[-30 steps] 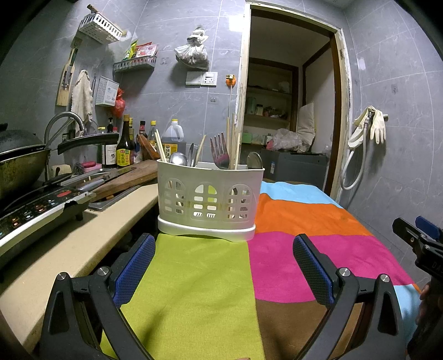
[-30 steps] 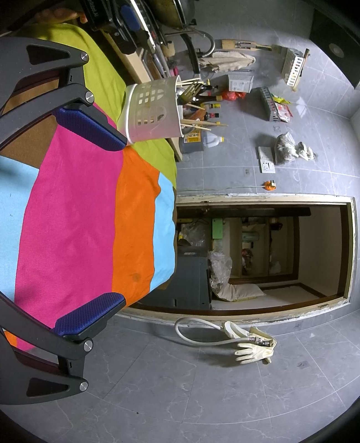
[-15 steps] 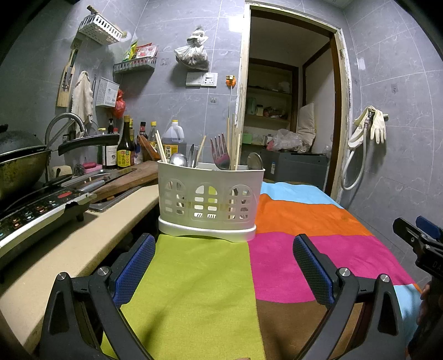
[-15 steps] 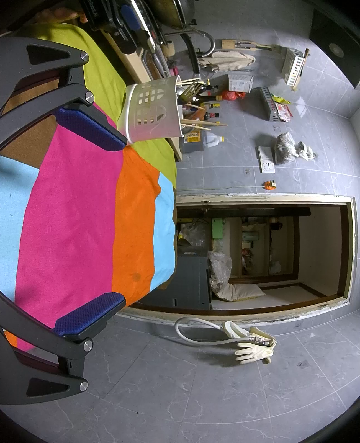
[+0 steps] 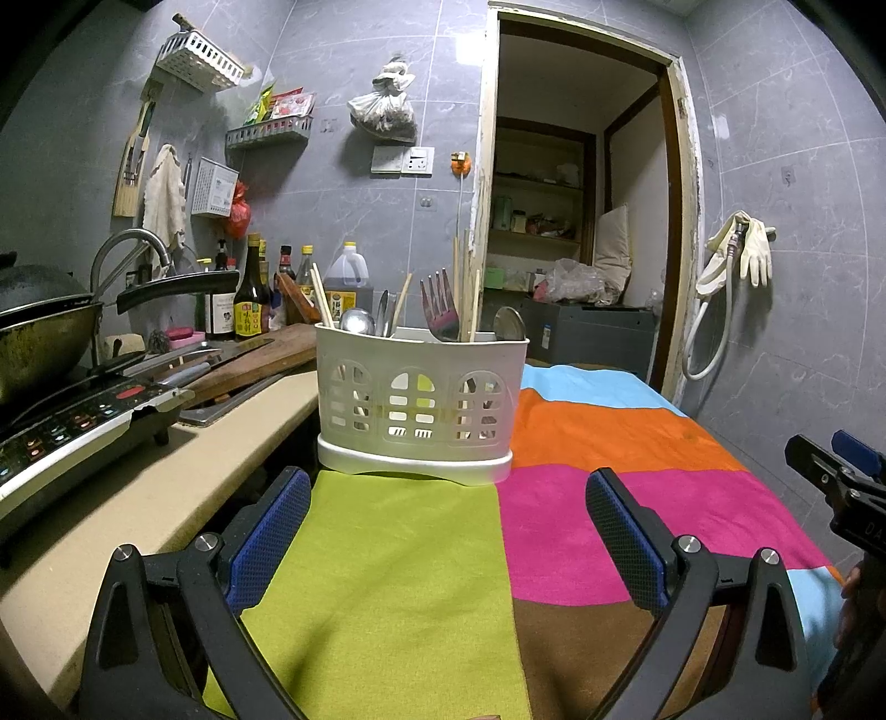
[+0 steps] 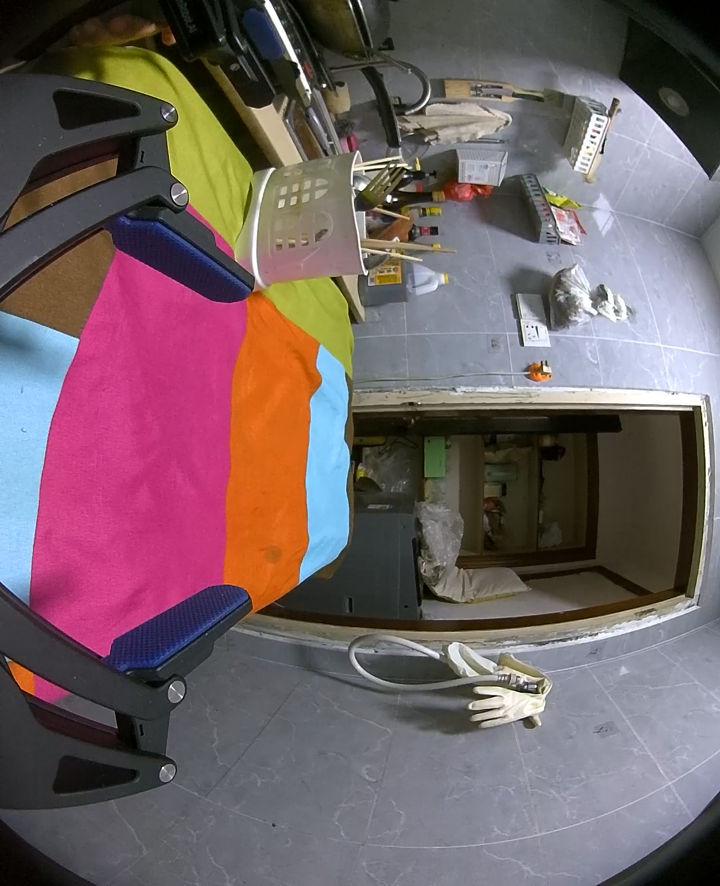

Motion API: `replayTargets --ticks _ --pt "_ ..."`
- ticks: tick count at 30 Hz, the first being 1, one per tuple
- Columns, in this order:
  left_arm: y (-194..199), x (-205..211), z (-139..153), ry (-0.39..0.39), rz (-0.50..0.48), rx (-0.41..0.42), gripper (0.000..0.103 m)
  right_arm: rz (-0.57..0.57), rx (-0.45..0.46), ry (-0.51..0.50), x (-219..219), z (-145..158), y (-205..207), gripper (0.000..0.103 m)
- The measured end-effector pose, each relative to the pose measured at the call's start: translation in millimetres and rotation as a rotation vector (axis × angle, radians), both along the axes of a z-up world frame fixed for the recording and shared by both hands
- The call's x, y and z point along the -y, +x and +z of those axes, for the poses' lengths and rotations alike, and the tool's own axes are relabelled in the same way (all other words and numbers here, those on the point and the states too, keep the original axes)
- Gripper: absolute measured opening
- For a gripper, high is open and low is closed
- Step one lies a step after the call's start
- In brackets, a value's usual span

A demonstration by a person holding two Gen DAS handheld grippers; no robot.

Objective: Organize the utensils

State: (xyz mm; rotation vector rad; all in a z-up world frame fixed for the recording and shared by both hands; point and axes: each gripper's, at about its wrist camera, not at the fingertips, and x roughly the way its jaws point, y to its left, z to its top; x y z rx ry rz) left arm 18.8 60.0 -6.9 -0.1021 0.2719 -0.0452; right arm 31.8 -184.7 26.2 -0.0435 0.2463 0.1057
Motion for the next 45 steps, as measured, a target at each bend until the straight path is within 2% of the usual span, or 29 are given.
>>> replayTargets --ticks 45 --pt "2.7 -0.2 2.6 0.025 -0.012 -0.008 0.098 0.001 -0.001 -0.001 -0.1 0.5 0.3 0.103"
